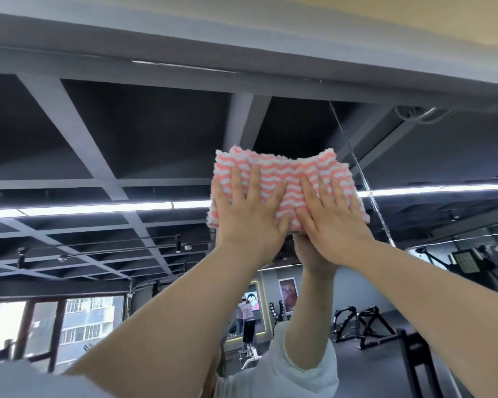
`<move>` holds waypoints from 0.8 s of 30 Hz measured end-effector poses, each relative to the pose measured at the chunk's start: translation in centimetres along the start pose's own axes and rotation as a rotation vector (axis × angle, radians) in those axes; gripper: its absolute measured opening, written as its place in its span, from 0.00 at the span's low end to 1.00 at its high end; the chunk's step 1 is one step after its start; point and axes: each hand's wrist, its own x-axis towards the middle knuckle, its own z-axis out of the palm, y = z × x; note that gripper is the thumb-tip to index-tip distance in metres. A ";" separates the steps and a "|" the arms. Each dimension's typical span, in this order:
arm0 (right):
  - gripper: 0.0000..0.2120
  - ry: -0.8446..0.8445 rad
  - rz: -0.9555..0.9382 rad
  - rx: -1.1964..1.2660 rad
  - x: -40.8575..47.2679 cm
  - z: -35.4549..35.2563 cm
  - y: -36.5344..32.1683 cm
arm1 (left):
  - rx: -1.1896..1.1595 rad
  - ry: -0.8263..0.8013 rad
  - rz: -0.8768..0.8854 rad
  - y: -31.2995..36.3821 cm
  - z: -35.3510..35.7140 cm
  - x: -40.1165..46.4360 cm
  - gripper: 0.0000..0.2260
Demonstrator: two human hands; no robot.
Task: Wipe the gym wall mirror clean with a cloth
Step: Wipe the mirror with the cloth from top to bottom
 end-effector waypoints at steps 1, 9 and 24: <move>0.28 0.000 0.023 0.000 -0.4 0.3 0.9 | -0.004 -0.005 0.021 0.9 0.2 0.0 0.27; 0.27 0.016 0.214 0.102 -5.2 2.9 5.0 | -0.068 -0.047 0.171 6.6 1.4 -1.8 0.25; 0.29 -0.025 0.040 0.149 -3.7 1.3 -8.3 | 0.006 0.026 0.048 -5.4 0.0 -5.5 0.24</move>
